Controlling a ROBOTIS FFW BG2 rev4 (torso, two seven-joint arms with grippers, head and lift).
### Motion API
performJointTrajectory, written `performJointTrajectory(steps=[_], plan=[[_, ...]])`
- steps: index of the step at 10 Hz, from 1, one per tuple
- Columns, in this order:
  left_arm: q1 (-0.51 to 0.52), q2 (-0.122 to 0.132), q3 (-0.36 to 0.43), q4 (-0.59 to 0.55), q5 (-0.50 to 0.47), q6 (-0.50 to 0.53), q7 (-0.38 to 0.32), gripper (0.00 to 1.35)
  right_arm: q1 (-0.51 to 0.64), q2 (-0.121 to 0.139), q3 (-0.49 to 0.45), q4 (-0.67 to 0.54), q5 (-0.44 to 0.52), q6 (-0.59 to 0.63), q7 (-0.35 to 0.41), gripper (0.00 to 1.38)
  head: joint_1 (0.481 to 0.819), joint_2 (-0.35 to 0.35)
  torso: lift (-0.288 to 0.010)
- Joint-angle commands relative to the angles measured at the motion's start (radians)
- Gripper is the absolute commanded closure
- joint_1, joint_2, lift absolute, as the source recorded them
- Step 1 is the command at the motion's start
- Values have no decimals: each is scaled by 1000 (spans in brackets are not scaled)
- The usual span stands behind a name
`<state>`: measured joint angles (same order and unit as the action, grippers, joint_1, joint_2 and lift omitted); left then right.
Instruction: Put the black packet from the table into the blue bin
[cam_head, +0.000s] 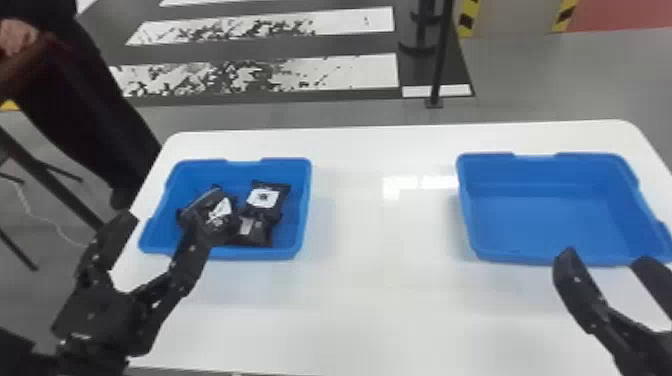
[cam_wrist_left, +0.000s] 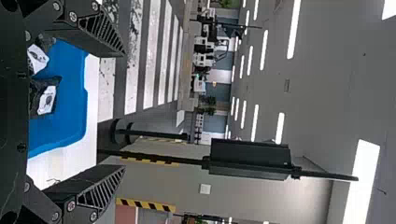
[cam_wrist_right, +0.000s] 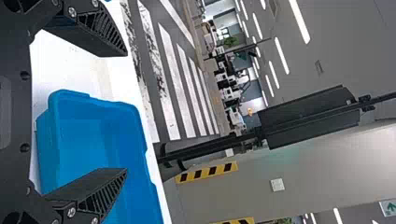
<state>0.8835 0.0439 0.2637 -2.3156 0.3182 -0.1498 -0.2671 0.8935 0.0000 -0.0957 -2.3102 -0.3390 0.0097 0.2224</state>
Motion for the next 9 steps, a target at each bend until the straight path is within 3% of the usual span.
performJointTrajectory(steps=[1, 9], plan=[[0, -1, 0, 0, 5, -2, 2, 190, 0, 1, 0, 2, 0, 0, 0, 136, 695, 122, -110], [-2, 4, -10, 2, 7, -7, 2, 190, -3, 1, 0, 4, 0, -7, 0, 136, 695, 119, -110]])
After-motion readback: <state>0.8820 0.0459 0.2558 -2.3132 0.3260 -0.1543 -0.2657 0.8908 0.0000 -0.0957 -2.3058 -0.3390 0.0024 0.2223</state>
